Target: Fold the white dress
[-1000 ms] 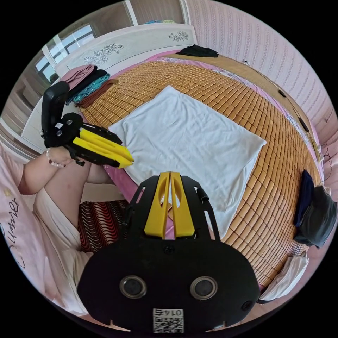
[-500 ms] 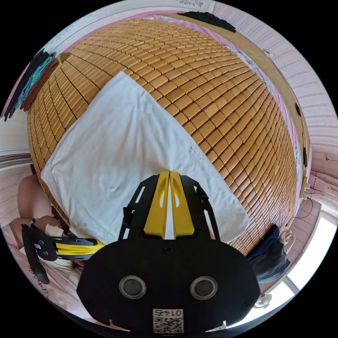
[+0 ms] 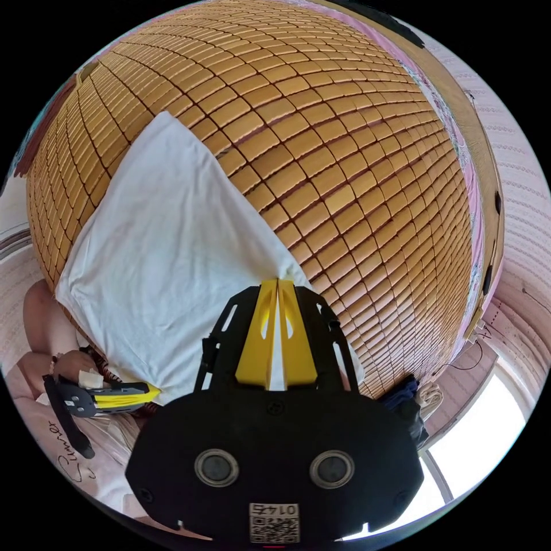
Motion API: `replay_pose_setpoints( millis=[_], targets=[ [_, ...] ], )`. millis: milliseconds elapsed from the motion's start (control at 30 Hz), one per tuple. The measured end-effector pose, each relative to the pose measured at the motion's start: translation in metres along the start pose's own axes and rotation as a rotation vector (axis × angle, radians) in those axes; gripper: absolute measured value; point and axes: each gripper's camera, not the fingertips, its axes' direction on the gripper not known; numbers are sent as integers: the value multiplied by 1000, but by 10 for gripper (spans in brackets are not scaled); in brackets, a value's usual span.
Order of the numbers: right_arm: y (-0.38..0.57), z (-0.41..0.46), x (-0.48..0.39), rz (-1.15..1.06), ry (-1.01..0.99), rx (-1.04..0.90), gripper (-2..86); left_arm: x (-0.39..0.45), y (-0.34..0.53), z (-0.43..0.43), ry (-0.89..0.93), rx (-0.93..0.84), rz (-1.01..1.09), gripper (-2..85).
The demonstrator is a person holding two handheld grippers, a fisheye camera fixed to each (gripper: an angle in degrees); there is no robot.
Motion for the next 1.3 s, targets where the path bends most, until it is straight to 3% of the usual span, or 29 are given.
replay_pose_setpoints(
  millis=[167, 267, 433, 633, 733, 933, 1133, 1233, 1300],
  targets=[
    [5, 16, 10, 29, -20, 29, -6, 5, 0, 2, -14, -2, 23, -7],
    [42, 14, 22, 90, -44, 152, -7, 1, 2, -1, 6, -14, 16, 3],
    [198, 37, 52, 294, -257, 419, 6, 5, 10, -23, 62, 102, 22, 43],
    [383, 157, 42, 629, -401, 357, 98, 32, 8, -30, 48, 184, 65, 102],
    [434, 206, 24, 709, -482, 357, 103, 47, 0, -20, 45, 194, 70, 121],
    [480, 267, 20, 752, -651, 521, 23, 72, -41, 6, 3, 155, 66, 152],
    [525, 286, 27, 716, -801, 747, 9, 81, -99, 49, -48, 119, 113, 174],
    [533, 302, 28, 664, -945, 815, 8, 88, -116, 62, -119, 58, 90, 140],
    [538, 308, 23, 601, -1015, 867, 8, 93, -116, 61, -137, 38, 81, 73]
  ],
)
